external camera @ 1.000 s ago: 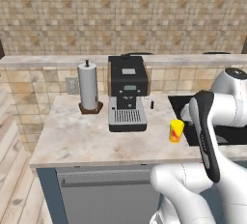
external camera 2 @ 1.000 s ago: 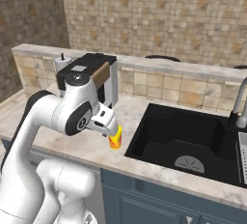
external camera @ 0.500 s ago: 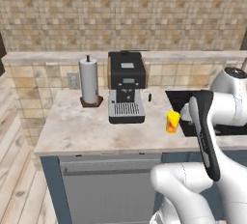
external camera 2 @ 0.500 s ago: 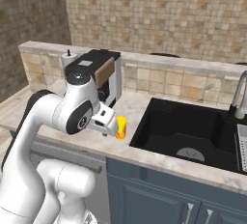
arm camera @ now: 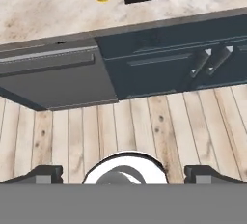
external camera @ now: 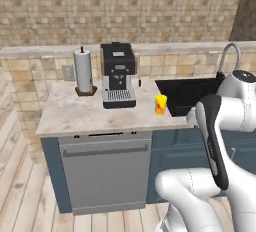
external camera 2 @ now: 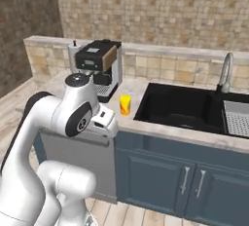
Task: Pick the cup and bowl from the counter and place them on the counter next to the sink.
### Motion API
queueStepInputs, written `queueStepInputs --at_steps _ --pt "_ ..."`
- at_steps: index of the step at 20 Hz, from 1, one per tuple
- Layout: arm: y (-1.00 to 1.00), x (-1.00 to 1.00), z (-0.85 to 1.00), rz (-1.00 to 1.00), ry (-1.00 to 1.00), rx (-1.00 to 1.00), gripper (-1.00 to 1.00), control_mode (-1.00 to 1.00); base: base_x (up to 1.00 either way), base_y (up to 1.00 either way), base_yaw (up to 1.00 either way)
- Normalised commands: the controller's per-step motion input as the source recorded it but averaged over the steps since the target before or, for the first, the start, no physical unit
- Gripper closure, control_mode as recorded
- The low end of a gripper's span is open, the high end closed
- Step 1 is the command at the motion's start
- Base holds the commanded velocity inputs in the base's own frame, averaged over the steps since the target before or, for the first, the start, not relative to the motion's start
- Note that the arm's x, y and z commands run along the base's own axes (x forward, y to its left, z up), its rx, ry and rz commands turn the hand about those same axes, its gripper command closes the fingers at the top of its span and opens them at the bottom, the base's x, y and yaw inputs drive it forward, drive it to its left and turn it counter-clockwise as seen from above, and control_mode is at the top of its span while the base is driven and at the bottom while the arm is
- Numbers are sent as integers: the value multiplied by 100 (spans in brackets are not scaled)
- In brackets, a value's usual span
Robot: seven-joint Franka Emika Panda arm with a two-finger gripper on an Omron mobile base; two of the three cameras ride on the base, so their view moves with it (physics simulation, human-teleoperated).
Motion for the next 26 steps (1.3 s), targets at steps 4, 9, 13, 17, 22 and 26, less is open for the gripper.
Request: queueStepInputs --at_steps 4,9,13,17,22,26 --pt "0 0 0 0 0 0 -100 100 0 -49 -53" --pt "0 0 0 0 0 0 -100 100 1 -70 -74" --pt "0 0 0 0 0 0 -100 100 11 -69 -78" --pt "0 0 0 0 0 0 -100 100 12 -68 -79" --pt "0 0 0 0 0 0 -100 100 12 -72 -79" --pt "0 0 0 0 0 0 -100 100 10 -76 -77"
